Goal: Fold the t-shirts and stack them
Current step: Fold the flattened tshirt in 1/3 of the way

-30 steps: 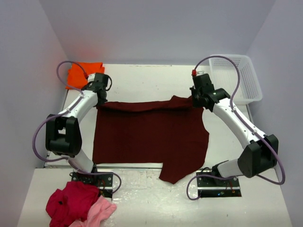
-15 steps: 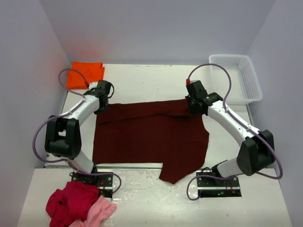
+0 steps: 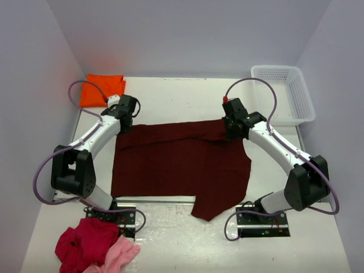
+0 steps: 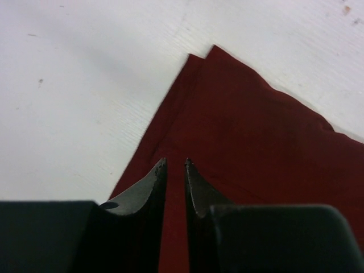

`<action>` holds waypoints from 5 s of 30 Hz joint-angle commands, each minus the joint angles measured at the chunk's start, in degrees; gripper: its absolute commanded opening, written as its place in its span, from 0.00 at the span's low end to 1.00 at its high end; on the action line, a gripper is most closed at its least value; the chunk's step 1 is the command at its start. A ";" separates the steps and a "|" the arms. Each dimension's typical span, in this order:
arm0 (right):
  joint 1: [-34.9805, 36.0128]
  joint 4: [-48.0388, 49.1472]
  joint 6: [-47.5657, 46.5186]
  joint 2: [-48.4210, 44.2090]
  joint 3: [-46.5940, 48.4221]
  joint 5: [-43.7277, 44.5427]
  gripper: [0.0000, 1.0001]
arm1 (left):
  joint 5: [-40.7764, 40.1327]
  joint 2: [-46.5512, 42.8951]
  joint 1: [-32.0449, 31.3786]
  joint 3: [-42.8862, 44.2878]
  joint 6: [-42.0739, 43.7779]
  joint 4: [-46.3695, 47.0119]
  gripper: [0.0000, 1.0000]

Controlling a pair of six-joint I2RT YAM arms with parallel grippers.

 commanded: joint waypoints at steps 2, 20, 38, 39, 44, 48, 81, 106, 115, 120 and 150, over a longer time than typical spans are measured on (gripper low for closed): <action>0.67 -2.55 2.61 -0.23 0.14 1.26 0.00 | 2.40 4.22 -2.17 4.06 0.83 1.31 0.17; 4.89 -10.75 14.57 -4.89 1.17 5.15 0.84 | 3.20 7.22 -3.92 6.79 2.23 3.33 0.16; -0.38 -3.01 2.35 32.46 34.50 -17.11 0.33 | 4.96 7.31 -5.16 5.03 3.99 4.65 0.10; -0.73 -2.83 2.43 33.34 34.51 -17.37 0.34 | 5.05 7.14 -5.16 5.03 4.08 4.74 0.11; -1.87 -2.12 1.47 35.45 33.37 -16.85 0.48 | 5.40 6.96 -5.16 5.56 4.61 4.83 0.11; -3.10 -1.51 1.12 36.07 31.79 -15.62 0.47 | 6.01 7.13 -5.16 5.91 4.78 5.27 0.11; -4.43 2.88 1.91 37.22 26.78 -17.02 0.00 | 7.24 6.34 -5.16 5.91 5.22 6.50 0.13; 0.94 1.74 2.96 29.39 21.50 -8.85 0.00 | 7.42 4.76 -5.60 4.24 5.40 6.59 0.14; 1.55 3.76 4.54 23.77 14.48 -9.03 0.00 | 7.42 5.20 -5.60 3.89 5.31 6.85 0.14; 4.80 5.17 5.95 17.72 8.41 -9.73 0.00 | 7.60 5.38 -5.60 4.33 5.31 7.03 0.14; -5.56 -0.27 5.17 25.50 21.99 -4.55 0.42 | 10.58 9.33 -6.30 7.05 8.39 7.29 0.13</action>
